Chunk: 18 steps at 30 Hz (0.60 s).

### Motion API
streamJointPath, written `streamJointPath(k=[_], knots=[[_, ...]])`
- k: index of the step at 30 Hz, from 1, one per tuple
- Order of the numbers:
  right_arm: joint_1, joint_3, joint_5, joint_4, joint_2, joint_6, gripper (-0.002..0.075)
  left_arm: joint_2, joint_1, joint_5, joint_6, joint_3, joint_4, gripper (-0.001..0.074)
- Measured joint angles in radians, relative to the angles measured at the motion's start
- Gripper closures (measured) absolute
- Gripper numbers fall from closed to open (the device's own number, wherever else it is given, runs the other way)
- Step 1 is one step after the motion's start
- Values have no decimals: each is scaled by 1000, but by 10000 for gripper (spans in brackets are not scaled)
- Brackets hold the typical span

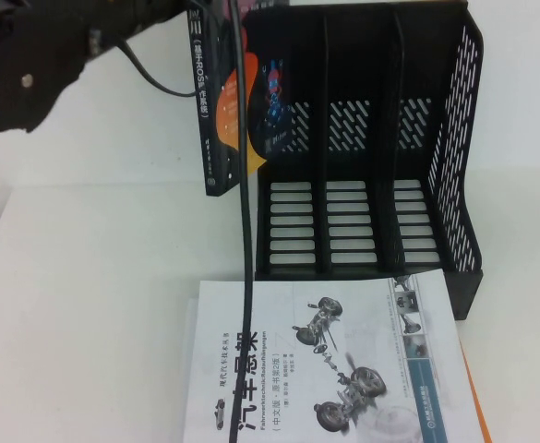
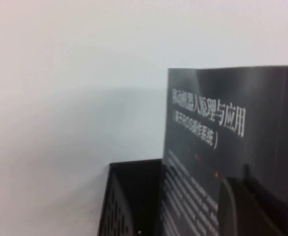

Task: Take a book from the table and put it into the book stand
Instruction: Place the book on the book shelf

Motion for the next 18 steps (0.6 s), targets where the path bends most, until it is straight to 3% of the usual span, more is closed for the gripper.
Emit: streamJointPath(k=[18], knots=[[0, 115, -4, 8, -61, -2, 727, 193, 5, -168, 24, 0, -93, 626]])
